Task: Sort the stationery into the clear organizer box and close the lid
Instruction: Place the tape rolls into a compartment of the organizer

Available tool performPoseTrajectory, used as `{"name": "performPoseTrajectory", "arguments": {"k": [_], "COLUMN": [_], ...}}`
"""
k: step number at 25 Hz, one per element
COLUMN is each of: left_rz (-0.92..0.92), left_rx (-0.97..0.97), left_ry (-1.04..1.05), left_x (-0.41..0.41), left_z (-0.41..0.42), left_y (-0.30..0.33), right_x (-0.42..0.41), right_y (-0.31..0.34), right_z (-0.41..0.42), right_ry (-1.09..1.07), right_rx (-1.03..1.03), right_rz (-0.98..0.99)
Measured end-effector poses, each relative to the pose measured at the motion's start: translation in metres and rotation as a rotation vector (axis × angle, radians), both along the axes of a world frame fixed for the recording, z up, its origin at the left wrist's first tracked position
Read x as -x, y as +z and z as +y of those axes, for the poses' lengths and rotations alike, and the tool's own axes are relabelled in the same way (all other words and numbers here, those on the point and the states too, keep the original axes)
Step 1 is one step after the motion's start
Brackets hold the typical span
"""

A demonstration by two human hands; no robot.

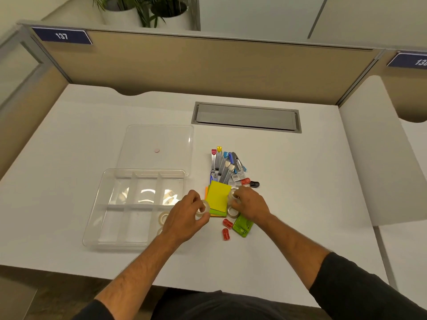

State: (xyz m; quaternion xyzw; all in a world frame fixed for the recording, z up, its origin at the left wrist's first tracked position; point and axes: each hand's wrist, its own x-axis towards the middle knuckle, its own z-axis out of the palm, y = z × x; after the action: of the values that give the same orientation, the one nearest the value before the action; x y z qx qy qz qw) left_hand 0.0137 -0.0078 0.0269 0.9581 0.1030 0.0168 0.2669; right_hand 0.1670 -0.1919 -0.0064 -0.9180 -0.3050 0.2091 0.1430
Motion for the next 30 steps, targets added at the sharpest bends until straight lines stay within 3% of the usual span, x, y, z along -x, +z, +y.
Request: {"name": "performPoseTrajectory", "arguments": {"k": [10,17,30], "left_rz": [-0.005,0.091,0.153], "left_rx": [0.175,0.168,0.056], "left_ry": [-0.033,-0.049,-0.187], "left_x": [0.054,0.096,0.083], "left_z": [0.068,0.107,0.119], "left_y": [0.000,-0.026,-0.049], "right_x": [0.060,0.112,0.149], "right_y": [0.025,0.020,0.030], "right_z": [0.053,0.083,0.097], "right_ry": [-0.033,-0.133,-0.145], "right_rx": [-0.259,-0.315,-0.328], "right_rz": [-0.064,-0.123,-0.131]}}
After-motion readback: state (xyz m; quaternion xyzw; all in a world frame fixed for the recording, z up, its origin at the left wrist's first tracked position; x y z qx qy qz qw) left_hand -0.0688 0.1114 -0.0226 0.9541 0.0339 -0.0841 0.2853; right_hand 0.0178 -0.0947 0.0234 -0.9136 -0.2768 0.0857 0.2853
